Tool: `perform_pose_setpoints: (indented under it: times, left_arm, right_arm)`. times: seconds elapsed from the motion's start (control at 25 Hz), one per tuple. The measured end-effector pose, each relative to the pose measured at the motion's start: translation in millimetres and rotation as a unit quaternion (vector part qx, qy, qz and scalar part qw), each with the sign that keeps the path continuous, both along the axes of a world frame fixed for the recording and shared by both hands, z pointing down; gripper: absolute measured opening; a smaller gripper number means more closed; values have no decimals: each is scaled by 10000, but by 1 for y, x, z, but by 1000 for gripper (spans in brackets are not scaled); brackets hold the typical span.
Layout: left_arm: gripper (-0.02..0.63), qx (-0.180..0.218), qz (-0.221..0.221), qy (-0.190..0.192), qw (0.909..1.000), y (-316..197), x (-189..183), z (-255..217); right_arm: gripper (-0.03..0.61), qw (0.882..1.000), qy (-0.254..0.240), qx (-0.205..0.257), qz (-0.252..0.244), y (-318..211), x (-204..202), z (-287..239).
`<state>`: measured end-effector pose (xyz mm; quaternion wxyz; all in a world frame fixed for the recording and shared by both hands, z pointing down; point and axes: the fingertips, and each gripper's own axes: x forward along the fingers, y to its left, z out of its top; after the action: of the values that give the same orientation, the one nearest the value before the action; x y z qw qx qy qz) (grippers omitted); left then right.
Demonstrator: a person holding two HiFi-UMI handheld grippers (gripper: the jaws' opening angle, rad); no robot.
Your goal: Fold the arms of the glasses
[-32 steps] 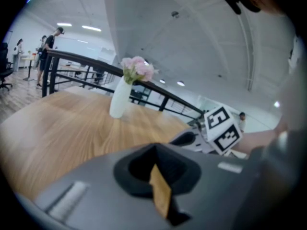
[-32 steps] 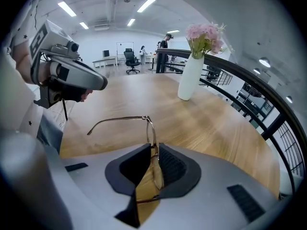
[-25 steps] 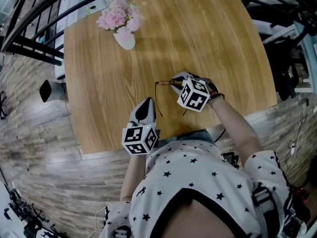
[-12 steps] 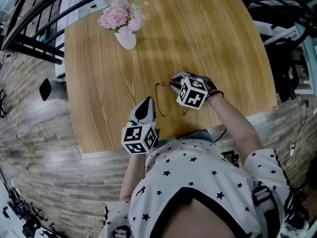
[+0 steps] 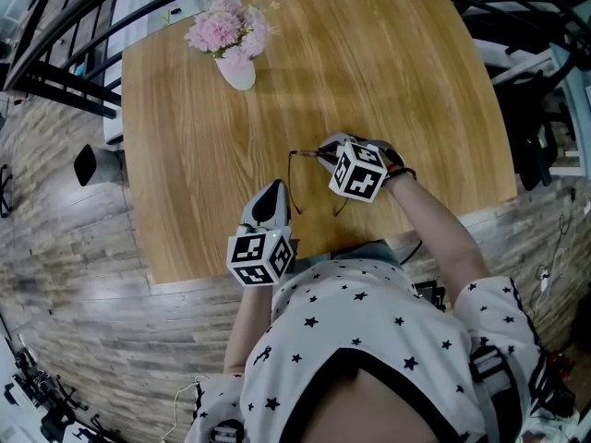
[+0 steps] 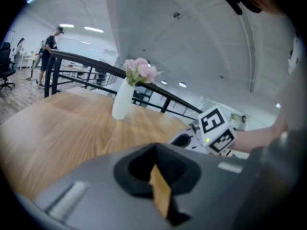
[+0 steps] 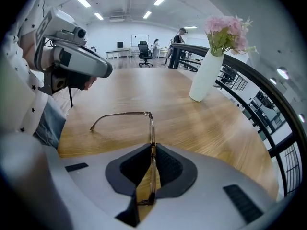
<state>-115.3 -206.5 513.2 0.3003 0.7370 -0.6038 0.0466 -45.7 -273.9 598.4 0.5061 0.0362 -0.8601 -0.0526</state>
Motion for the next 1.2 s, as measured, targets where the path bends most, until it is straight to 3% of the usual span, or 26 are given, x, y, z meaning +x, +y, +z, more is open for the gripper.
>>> perform_pose_setpoints:
  times: [0.56,1.2]
  left_arm:
    - [6,112,89,-65,9999,27,1,-8]
    - [6,229,52,-190,9995,60,-6,-16]
  right_arm:
    - [21,9945,-419,242,932,9,5,-30]
    - [21,9720,-1000,569,2050,24,22,-69]
